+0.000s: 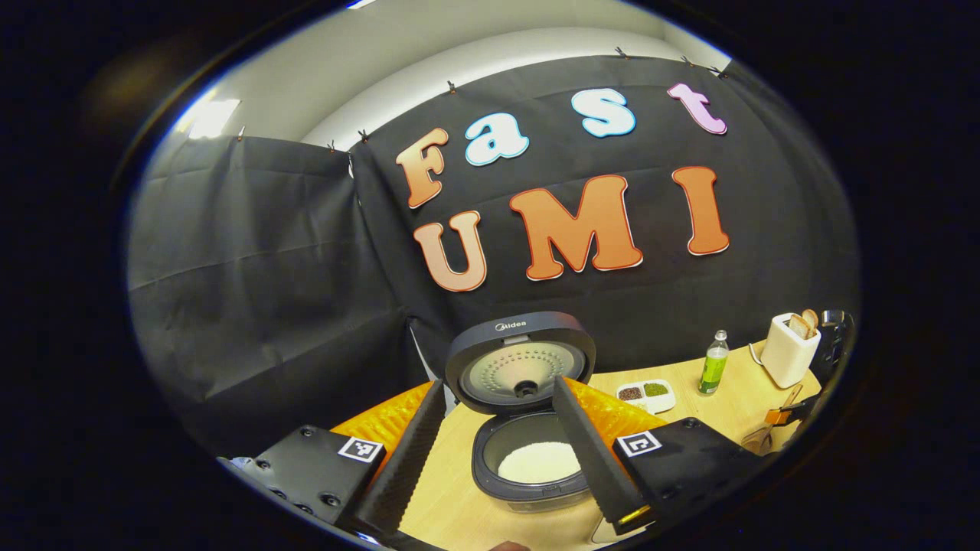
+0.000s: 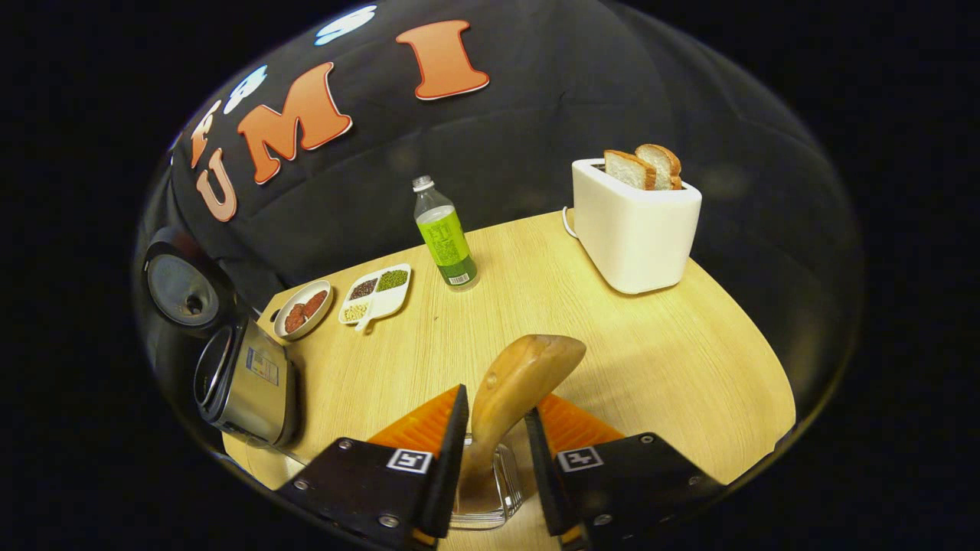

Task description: Close the left gripper, press the button to open the rice cooker; take a wooden spoon from the chopstick holder with the right hand, scoop a spoonful of rice and pour it into the rice cooker, then put the wooden spoon back into the chopstick holder.

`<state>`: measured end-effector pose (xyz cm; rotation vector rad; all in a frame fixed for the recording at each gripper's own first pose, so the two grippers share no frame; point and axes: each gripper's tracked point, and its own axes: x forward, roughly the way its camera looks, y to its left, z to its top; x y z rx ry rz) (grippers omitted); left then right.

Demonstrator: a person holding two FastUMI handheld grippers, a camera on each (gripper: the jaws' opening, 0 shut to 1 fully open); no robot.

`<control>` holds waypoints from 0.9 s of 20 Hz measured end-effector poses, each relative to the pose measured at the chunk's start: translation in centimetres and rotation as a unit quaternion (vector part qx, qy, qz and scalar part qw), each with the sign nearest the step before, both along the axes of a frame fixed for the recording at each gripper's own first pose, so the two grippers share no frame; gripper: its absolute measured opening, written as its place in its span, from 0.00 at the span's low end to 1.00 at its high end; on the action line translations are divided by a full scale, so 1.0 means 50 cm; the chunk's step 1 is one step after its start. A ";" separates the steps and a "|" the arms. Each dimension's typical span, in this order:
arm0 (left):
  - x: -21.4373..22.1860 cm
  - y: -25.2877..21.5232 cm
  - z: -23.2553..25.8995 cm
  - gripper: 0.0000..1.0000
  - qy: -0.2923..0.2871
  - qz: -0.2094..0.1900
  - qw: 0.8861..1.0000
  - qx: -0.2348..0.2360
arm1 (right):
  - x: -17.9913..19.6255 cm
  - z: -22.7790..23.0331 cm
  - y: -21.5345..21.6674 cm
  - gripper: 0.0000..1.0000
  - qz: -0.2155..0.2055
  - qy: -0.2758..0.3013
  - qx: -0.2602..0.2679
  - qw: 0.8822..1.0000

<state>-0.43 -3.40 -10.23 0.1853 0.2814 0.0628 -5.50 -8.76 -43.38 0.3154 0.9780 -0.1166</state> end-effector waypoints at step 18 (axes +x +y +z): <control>0.051 0.087 -0.069 0.87 0.010 -0.054 0.996 -0.074 | -0.051 0.287 0.022 0.08 -0.142 -0.117 -0.021 0.983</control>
